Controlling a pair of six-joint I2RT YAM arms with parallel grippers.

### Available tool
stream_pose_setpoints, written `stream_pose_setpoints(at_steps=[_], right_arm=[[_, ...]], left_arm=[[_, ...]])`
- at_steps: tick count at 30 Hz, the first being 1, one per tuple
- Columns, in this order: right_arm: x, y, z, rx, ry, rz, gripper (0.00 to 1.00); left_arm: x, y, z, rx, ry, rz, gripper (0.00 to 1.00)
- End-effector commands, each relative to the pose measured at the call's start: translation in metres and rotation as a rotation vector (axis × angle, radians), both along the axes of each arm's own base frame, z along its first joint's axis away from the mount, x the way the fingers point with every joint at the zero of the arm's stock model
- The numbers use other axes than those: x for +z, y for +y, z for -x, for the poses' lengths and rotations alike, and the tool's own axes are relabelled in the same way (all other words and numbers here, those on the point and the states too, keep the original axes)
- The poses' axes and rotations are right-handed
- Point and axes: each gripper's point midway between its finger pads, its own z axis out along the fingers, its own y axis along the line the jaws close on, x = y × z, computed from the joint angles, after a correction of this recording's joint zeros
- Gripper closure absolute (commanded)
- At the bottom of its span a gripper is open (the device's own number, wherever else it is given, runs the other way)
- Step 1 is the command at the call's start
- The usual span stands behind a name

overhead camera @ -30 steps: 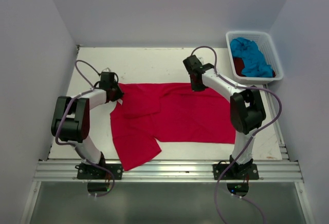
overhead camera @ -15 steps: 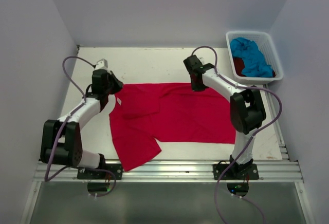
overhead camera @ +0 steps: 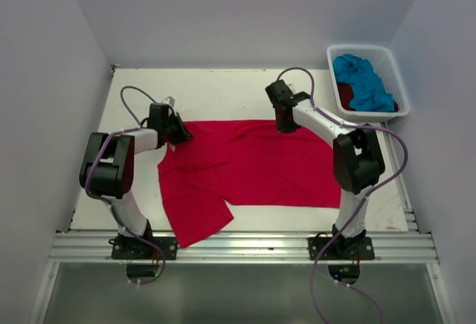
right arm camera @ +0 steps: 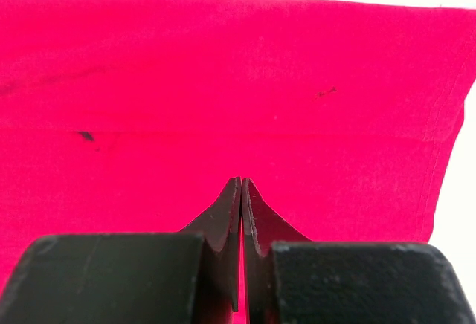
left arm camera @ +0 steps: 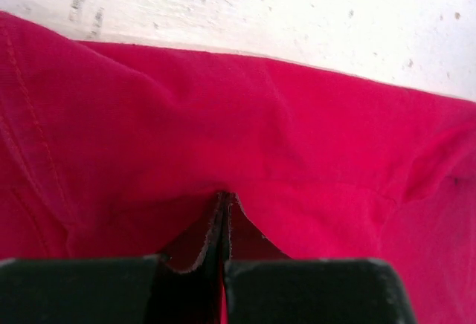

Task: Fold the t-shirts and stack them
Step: Fold the flattened tshirt in 1/3 of the way

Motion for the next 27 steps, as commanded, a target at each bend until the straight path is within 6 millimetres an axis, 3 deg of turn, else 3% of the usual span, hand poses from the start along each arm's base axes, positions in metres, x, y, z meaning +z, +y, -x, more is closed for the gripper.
stream_pose_setpoints(at_steps=[1,2,5,8,16,17,20,23,27], right_arm=[[0.009,-0.003,-0.003,-0.026,-0.038,-0.014,1.00],[0.009,-0.005,-0.003,-0.031,-0.039,-0.005,1.00],[0.009,-0.011,-0.005,-0.064,-0.042,0.025,1.00],[0.005,-0.017,-0.005,-0.099,-0.032,0.055,1.00],[-0.021,-0.020,-0.027,-0.125,-0.021,0.058,1.00],[-0.032,-0.020,-0.030,-0.129,-0.006,0.059,0.96],[-0.037,-0.022,-0.041,-0.148,-0.003,0.047,0.79],[-0.041,-0.033,-0.042,-0.186,-0.007,0.083,0.71],[-0.032,-0.060,-0.040,-0.266,-0.040,0.142,0.70]], left_arm=[[-0.003,0.032,-0.004,0.103,0.047,-0.167,1.00],[-0.011,0.052,0.003,0.174,0.098,-0.257,1.00],[-0.011,0.084,0.009,0.287,0.155,-0.397,1.00],[-0.008,0.093,0.010,0.322,0.159,-0.429,1.00],[-0.009,0.082,0.004,0.282,0.152,-0.384,1.00],[-0.009,0.080,0.004,0.275,0.150,-0.374,1.00],[-0.008,0.079,0.006,0.265,0.145,-0.369,1.00],[-0.007,0.078,0.008,0.260,0.139,-0.367,1.00],[-0.005,0.076,0.009,0.250,0.133,-0.356,1.00]])
